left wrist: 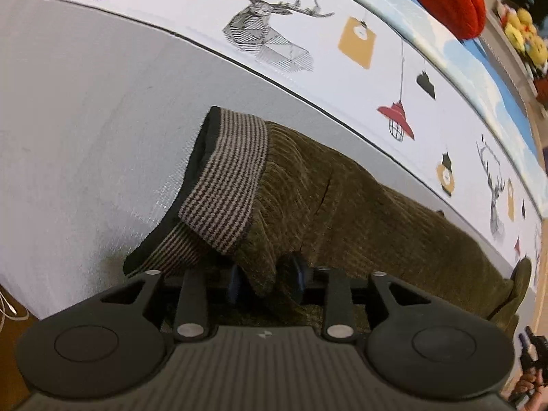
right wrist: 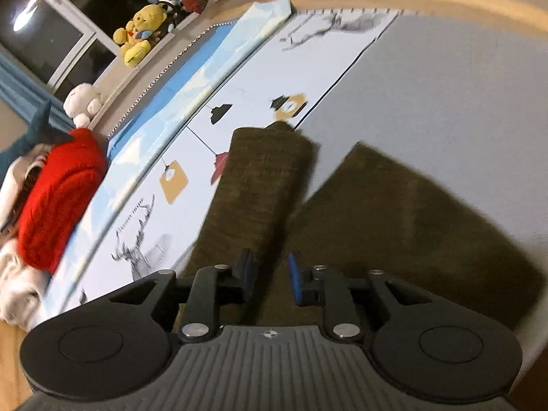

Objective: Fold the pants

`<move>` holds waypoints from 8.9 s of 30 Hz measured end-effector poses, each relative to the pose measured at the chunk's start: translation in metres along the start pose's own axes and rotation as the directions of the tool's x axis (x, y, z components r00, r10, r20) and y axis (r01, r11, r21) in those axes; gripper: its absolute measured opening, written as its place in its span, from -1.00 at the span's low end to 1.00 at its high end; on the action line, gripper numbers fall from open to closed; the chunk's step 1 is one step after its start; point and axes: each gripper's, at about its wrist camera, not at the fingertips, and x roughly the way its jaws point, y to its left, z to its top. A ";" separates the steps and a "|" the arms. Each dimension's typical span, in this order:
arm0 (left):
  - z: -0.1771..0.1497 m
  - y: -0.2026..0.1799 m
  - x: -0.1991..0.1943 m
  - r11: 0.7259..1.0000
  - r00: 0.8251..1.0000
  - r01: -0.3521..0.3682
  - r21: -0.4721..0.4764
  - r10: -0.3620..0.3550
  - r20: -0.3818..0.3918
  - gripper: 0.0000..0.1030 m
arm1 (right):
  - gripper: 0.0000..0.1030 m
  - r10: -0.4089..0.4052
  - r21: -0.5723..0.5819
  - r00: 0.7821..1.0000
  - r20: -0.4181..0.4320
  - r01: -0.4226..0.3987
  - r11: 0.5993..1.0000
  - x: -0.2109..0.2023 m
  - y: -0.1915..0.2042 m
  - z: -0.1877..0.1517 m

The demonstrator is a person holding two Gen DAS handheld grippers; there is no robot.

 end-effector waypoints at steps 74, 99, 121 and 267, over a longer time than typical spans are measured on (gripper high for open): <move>-0.019 0.045 -0.033 0.982 0.992 -0.113 0.149 0.104 0.066 -0.04 | -0.70 -0.455 0.174 0.890 0.024 0.444 0.879 -0.103 -0.120 -0.008; -0.009 0.002 0.020 0.846 0.957 -0.284 0.450 0.279 0.078 -0.07 | -0.40 -0.272 -0.057 0.945 0.182 0.286 0.956 -0.072 -0.054 0.012; 0.006 0.006 -0.022 0.896 0.934 -0.325 0.304 0.254 0.251 -0.18 | -0.97 -0.506 0.010 0.850 0.148 0.510 0.860 0.071 0.019 0.044; -0.047 -0.097 -0.026 0.771 0.952 -0.260 0.581 0.106 0.286 -0.34 | -0.60 -0.317 0.284 0.944 0.095 0.280 0.917 -0.100 -0.132 -0.027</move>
